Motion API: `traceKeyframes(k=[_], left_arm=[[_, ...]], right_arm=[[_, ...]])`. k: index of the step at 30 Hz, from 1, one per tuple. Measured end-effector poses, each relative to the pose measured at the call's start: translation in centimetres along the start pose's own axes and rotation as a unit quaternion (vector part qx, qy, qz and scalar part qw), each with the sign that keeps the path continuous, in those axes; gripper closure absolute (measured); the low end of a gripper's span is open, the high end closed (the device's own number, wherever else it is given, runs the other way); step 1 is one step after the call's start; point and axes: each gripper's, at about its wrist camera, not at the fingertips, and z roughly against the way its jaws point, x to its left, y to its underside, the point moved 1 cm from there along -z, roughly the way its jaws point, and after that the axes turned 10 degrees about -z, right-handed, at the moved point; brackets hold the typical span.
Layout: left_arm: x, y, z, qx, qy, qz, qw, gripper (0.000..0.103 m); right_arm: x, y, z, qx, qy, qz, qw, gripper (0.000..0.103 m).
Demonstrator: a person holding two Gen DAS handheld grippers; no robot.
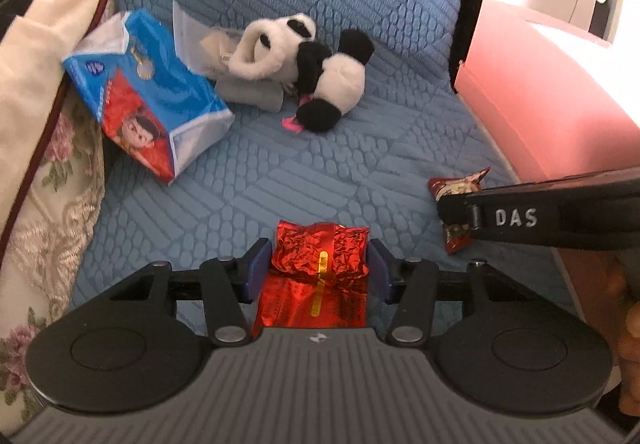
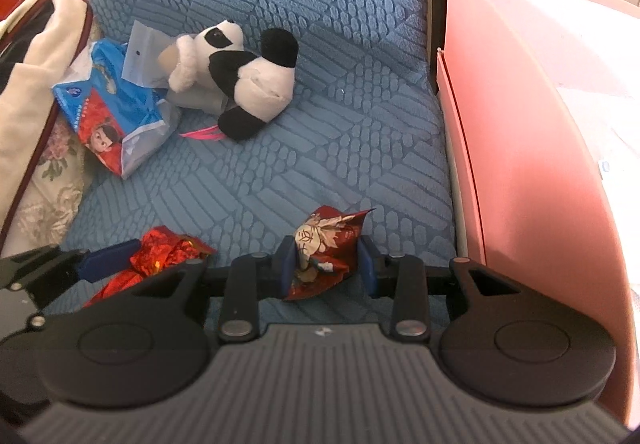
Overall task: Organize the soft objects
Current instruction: 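Carry the red wrapper with the left gripper while the right gripper carries the brown wrapper over the pink box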
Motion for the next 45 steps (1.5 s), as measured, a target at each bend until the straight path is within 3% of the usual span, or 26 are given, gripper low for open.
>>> traceKeyframes(k=[16, 37, 45], left_arm=[[2.7, 0.2, 3.1, -0.017, 0.037, 0.108, 0.9933, 0.045], [1.7, 0.2, 8.1, -0.062, 0.053, 0.118, 0.9896, 0.045], [1.3, 0.9, 9.6, -0.06, 0.068, 0.132, 0.9871, 0.045]], right_arm=[[0.8, 0.7, 3.7, -0.023, -0.018, 0.036, 0.999, 0.066], [0.7, 4.1, 9.1, -0.046, -0.035, 0.037, 0.998, 0.067], [0.5, 5.0, 10.9, -0.05, -0.033, 0.029, 0.998, 0.067]])
